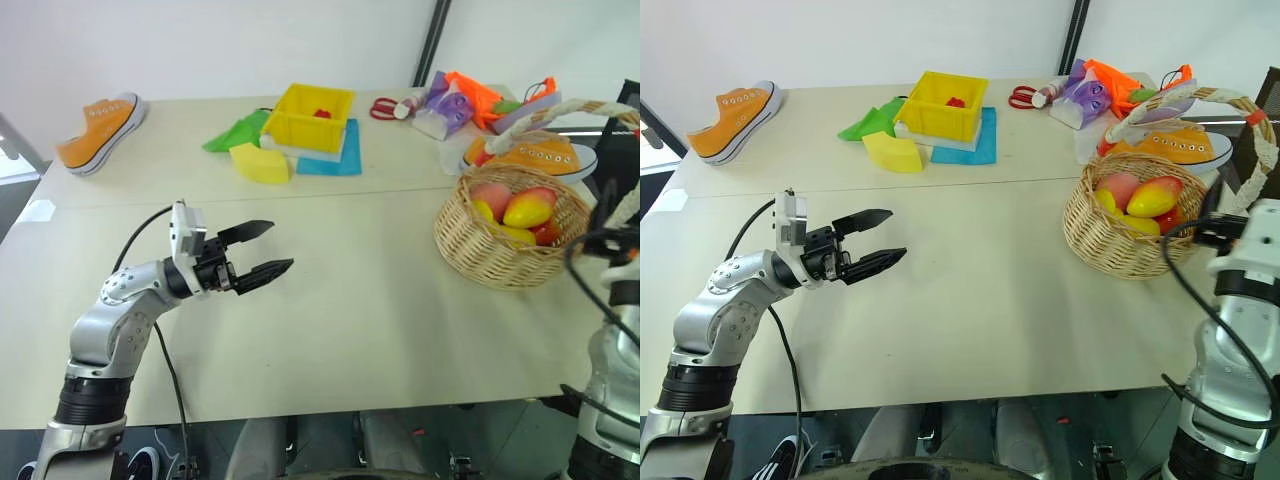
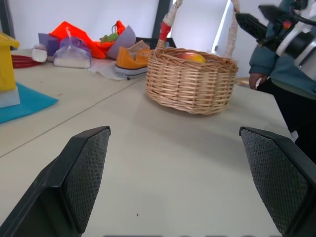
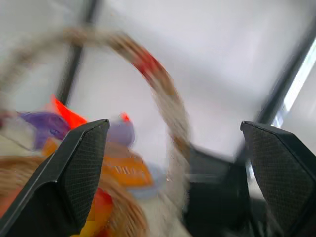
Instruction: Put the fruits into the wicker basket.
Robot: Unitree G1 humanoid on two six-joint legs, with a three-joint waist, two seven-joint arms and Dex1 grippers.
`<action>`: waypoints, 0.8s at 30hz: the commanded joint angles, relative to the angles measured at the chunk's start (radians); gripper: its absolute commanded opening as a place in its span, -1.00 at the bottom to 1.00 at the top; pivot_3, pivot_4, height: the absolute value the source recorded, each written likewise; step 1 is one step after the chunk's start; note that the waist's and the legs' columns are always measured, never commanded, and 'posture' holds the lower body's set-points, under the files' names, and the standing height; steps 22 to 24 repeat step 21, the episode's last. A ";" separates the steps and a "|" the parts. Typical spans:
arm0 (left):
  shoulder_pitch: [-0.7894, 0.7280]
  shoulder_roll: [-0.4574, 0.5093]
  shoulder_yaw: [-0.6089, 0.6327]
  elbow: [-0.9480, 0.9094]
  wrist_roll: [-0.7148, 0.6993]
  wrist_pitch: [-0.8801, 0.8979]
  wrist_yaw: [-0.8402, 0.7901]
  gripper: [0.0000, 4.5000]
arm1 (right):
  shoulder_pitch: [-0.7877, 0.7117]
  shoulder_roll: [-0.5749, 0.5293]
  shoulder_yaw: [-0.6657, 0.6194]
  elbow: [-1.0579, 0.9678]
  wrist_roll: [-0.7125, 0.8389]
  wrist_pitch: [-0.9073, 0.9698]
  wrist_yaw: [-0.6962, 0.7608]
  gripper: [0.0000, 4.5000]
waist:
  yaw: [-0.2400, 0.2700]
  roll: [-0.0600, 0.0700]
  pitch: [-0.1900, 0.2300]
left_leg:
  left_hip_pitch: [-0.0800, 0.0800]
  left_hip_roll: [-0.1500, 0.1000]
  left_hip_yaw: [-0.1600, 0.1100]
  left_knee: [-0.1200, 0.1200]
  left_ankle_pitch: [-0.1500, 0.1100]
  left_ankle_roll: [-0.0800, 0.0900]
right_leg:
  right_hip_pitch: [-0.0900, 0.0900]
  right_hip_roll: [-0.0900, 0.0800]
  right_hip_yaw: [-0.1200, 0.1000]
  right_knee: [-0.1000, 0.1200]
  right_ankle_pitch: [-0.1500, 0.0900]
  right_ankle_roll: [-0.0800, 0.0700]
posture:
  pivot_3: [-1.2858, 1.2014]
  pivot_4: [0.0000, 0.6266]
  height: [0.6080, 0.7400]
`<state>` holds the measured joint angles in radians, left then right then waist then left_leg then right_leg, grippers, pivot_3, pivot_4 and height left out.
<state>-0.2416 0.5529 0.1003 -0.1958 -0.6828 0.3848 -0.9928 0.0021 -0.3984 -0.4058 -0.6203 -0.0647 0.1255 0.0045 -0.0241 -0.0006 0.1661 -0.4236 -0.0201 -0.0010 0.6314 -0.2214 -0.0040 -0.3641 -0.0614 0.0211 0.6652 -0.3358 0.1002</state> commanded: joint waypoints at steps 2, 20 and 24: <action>0.020 0.012 0.057 0.028 0.074 -0.053 0.074 1.00 | -0.036 0.041 0.228 -0.041 0.228 0.009 0.209 0.98 | 0.006 -0.001 0.000 | 0.002 0.001 -0.001 0.000 0.000 0.000 | 0.002 0.001 -0.001 0.000 0.000 0.000 | 0.03 -0.52 1.00; 0.359 -0.009 0.360 0.002 0.187 -0.252 0.311 1.00 | -0.322 -0.147 0.457 0.504 0.453 0.089 0.869 0.98 | 0.010 -0.006 0.001 | -0.004 0.000 -0.001 -0.003 -0.001 0.000 | -0.004 -0.003 -0.002 -0.004 0.000 -0.001 | 0.03 -0.52 1.00; 0.369 -0.008 0.365 -0.004 0.183 -0.249 0.312 1.00 | -0.328 -0.145 0.461 0.517 0.446 0.076 0.878 0.98 | 0.010 -0.006 0.001 | -0.004 0.000 -0.001 -0.003 -0.001 0.000 | -0.004 -0.003 -0.002 -0.004 0.000 -0.001 | 0.03 -0.52 1.00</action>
